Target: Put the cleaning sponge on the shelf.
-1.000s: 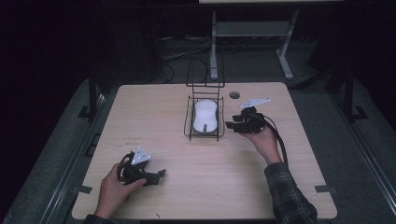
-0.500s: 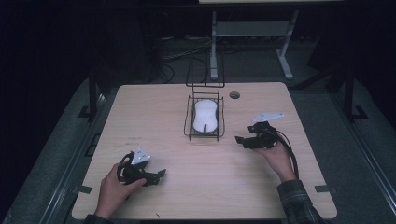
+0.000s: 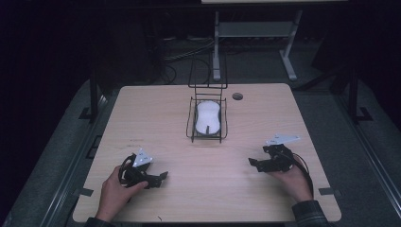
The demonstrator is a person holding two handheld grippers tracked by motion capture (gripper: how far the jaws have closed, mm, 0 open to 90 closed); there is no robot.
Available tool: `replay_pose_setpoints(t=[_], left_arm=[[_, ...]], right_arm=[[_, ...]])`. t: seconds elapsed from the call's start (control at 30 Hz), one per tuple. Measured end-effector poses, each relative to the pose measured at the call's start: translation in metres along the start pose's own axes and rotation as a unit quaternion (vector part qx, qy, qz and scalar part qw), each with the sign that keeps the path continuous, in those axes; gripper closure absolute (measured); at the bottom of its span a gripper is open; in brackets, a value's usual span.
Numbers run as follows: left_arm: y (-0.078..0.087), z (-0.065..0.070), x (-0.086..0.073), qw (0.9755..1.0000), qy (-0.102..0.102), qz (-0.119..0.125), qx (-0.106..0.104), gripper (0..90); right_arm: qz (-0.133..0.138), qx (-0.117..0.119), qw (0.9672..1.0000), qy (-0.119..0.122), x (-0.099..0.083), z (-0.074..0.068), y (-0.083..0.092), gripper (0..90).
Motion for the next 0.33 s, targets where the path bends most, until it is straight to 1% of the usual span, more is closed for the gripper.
replay_pose_setpoints(t=[0.03, 0.2, 0.27, 0.33], left_arm=[[0.000, 0.000, 0.000, 1.0000, 0.000, 0.000, 0.000, 12.7], [0.000, 0.000, 0.000, 1.0000, 0.000, 0.000, 0.000, 12.7], [0.000, 0.000, 0.000, 1.0000, 0.001, 0.000, 0.000, 12.6], [0.000, 0.000, 0.000, 1.0000, 0.000, 0.000, 0.000, 12.7]], right_arm=[[-0.001, 0.000, 1.0000, -0.004, -0.004, 0.001, 0.002, 20.1], [-0.013, -0.005, 0.9999, -0.002, -0.022, 0.002, 0.007, 18.5], [-0.017, -0.010, 0.9998, -0.006, -0.028, 0.003, 0.007, 17.4], [-0.018, -0.022, 0.9996, -0.003, -0.033, 0.003, 0.007, 15.6]])
Point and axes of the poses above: each handheld gripper's, and its own axes: y roughly backward along the jaws, x roughly out of its top, z roughly to its right, the point moved 1 cm from there along -y, roughly forward along the jaws, and after that the axes turned 15 degrees about -y, right-handed, at the moved point
